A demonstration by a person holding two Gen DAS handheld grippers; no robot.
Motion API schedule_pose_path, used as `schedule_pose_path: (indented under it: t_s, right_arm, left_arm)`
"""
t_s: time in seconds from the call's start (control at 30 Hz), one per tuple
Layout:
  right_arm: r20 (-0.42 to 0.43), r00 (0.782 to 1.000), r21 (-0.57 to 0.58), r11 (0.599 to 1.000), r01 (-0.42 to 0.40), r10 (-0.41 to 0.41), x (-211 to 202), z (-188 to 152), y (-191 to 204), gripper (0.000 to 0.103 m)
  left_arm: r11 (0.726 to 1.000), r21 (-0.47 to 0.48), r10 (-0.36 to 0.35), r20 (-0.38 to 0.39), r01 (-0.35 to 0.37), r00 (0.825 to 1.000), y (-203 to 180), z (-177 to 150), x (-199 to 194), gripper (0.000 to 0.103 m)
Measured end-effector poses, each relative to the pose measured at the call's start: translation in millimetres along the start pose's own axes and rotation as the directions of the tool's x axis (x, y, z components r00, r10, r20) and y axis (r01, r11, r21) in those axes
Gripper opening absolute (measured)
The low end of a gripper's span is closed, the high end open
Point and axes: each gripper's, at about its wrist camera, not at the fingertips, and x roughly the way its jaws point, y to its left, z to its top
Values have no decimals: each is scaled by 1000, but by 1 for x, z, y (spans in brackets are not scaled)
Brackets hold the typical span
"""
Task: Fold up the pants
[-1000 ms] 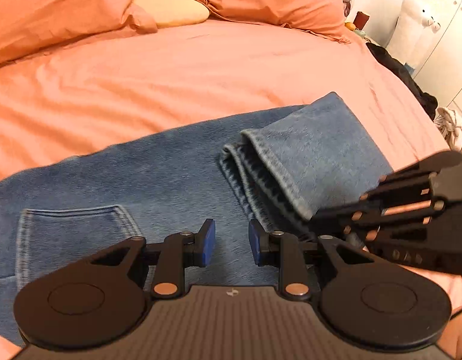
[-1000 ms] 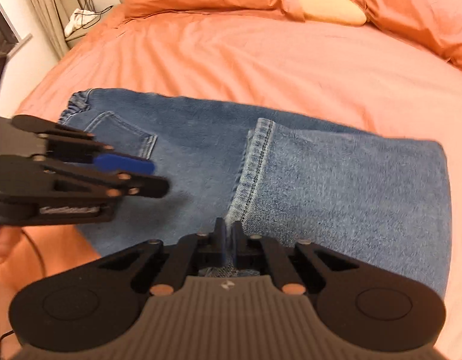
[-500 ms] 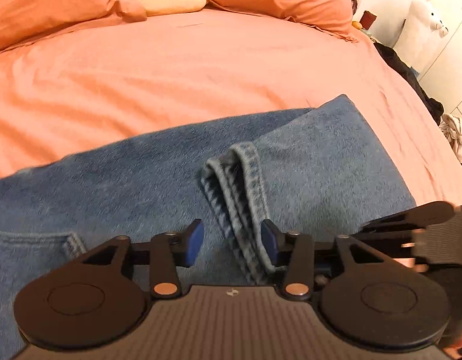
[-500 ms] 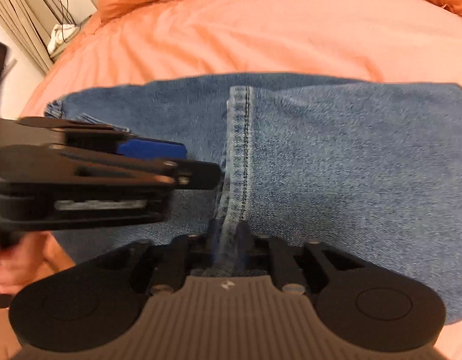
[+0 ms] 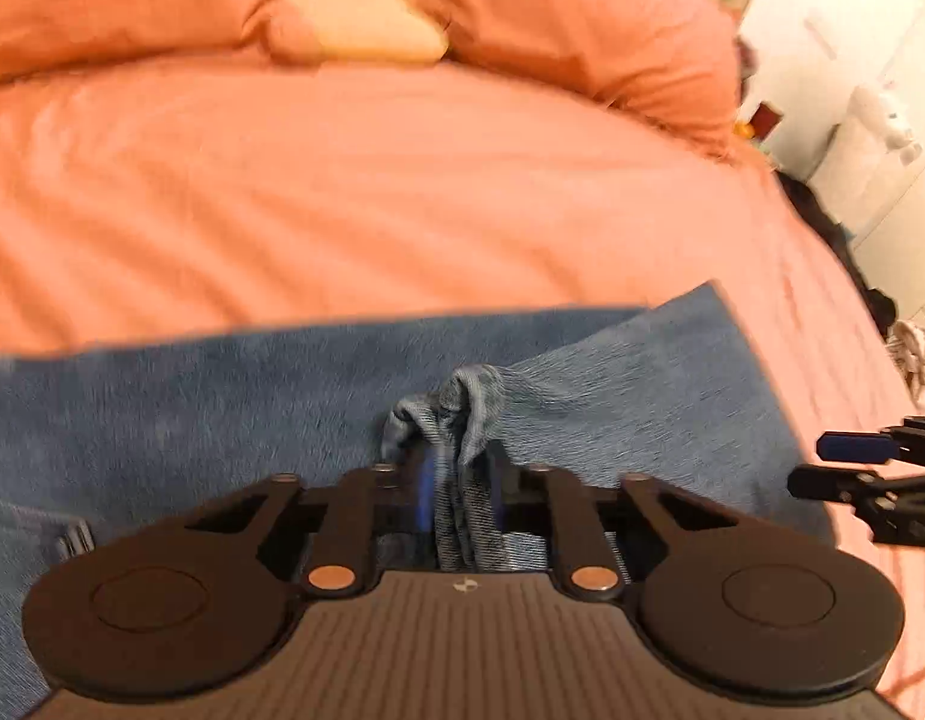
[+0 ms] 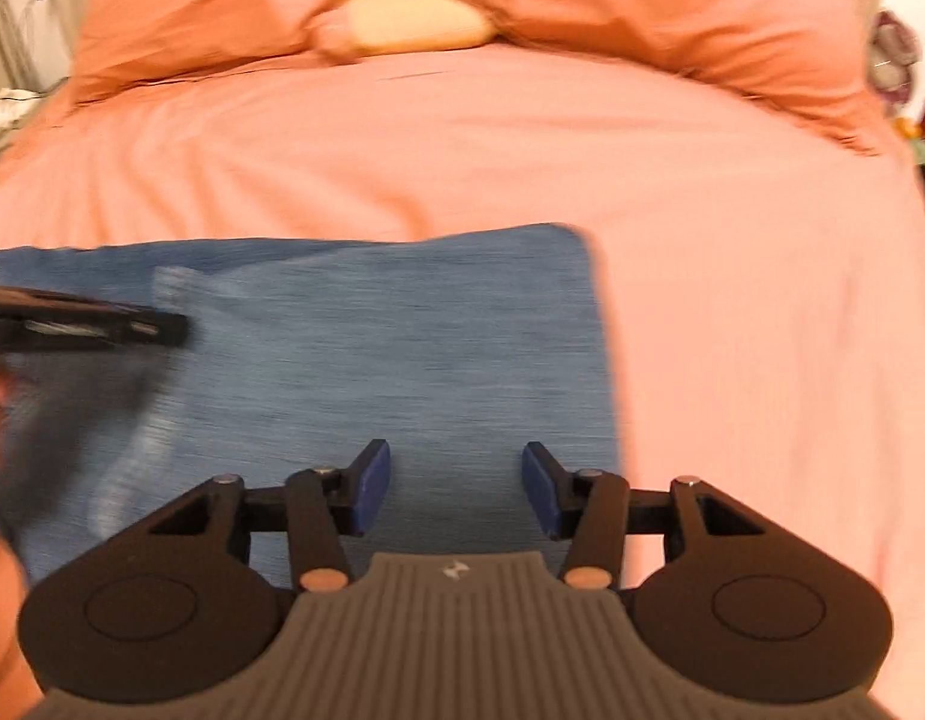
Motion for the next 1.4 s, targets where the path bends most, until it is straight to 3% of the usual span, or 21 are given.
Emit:
schedule_pose_path:
  t_s: [0.07, 0.1, 0.17, 0.3, 0.4, 0.6, 0.73, 0.93, 1.07, 1.2, 1.4]
  right_arm:
    - [18, 1000, 7, 1000, 21, -21, -3, -1, -16, 39]
    - [26, 999, 6, 1000, 27, -27, -1, 0, -22, 25]
    - [50, 997, 1, 999, 50, -50, -2, 0, -32, 10]
    - [74, 997, -2, 1000, 18, -18, 7, 10, -42, 5]
    - [34, 999, -3, 1000, -8, 8, 26, 15, -44, 4]
    - [-75, 997, 2, 1000, -10, 10, 76, 10, -53, 0]
    - [-103, 995, -3, 1000, -13, 12, 74, 18, -56, 0]
    - [18, 1000, 3, 1000, -23, 23, 56, 66, -63, 0]
    - [-31, 999, 29, 1000, -12, 13, 91, 83, -66, 0]
    - [-85, 996, 50, 999, 6, -1, 120, 78, -67, 0]
    - [-68, 998, 11, 1000, -7, 8, 81, 75, -59, 2]
  left_arm:
    - [999, 50, 9, 46, -12, 999, -11, 11, -16, 14]
    - [996, 81, 17, 61, -22, 998, -17, 16, -23, 14]
    - [991, 115, 69, 14, -70, 998, -25, 28, -22, 14]
    - [980, 131, 165, -108, -151, 980, -23, 24, 12, 14]
    - [975, 130, 200, -143, -182, 969, -20, 17, 33, 15]
    - [977, 111, 200, -196, -181, 960, -11, 17, 49, 18]
    - [971, 148, 216, -207, -188, 954, -17, 21, 53, 18]
    - [965, 183, 226, -224, -187, 948, -20, 24, 58, 19]
    - [963, 197, 230, -247, -184, 941, -23, 30, 64, 20]
    - [959, 211, 237, -247, -187, 939, -26, 31, 71, 20]
    - [954, 229, 242, -210, -193, 947, -33, 23, 44, 28]
